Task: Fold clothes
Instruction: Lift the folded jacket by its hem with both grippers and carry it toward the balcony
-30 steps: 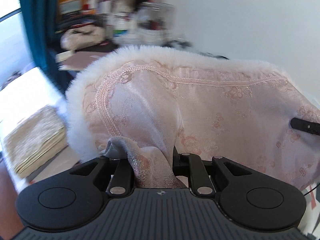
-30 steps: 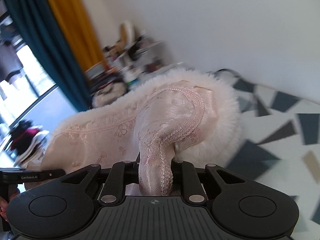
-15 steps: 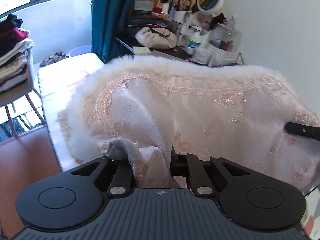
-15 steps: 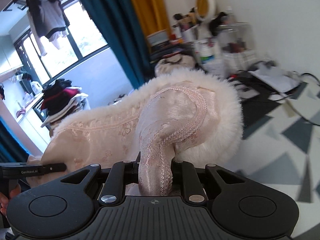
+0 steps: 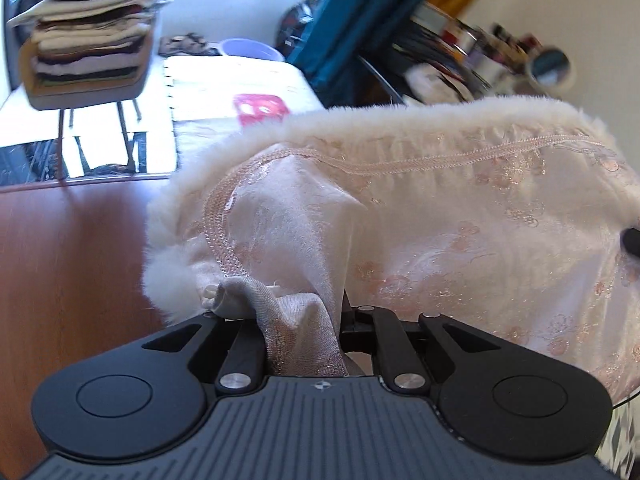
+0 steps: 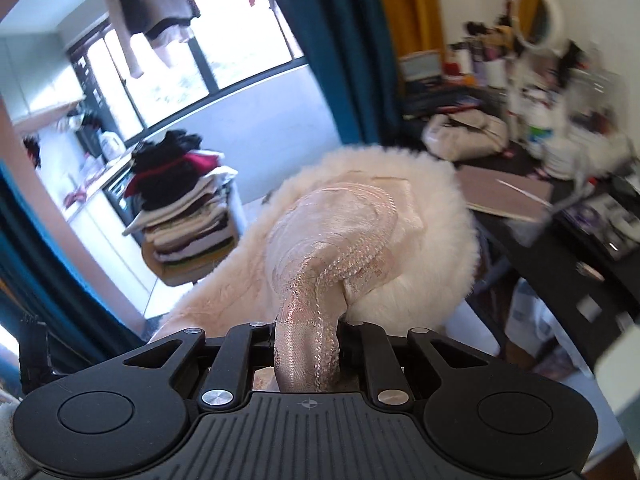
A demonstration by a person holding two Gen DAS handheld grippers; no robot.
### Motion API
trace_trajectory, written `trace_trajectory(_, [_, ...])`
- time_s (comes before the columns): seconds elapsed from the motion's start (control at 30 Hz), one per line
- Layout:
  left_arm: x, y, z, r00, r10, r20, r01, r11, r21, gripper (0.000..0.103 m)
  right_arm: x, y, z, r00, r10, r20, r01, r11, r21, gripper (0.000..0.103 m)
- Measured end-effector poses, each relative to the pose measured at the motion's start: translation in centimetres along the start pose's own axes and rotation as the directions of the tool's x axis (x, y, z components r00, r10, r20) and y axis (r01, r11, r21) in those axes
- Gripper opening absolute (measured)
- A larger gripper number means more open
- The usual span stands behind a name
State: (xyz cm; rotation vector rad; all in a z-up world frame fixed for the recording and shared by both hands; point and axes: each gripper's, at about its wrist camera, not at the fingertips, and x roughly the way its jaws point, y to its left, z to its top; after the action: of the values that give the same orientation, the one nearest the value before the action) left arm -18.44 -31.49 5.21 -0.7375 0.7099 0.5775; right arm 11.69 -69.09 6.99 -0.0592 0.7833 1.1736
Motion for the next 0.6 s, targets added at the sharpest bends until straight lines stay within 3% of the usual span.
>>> trace_trajectory(0.2, [0.0, 5.3, 5.5, 0.996, 0.073, 0.051, -0.072, 0.997, -0.028, 0.012, 8.8, 4.3, 4.0, 0.997, 0.067, -0.023, -0.068, 0.998, -0.015, 0.013])
trace_trajectory(0.4, [1.3, 10.2, 12.8, 0.985, 0.166, 0.051, -0.163, 0.985, -0.050, 0.012, 19.9, 7.0, 8.9, 0.987, 0.155, -0.037, -0.155, 0.988, 0.009, 0.013])
trace_trajectory(0.6, [1.7, 14.0, 18.7, 0.977, 0.195, 0.091, -0.190, 0.980, -0.065, 0.012, 28.0, 9.7, 15.2, 0.977, 0.209, -0.036, -0.209, 0.978, -0.003, 0.013])
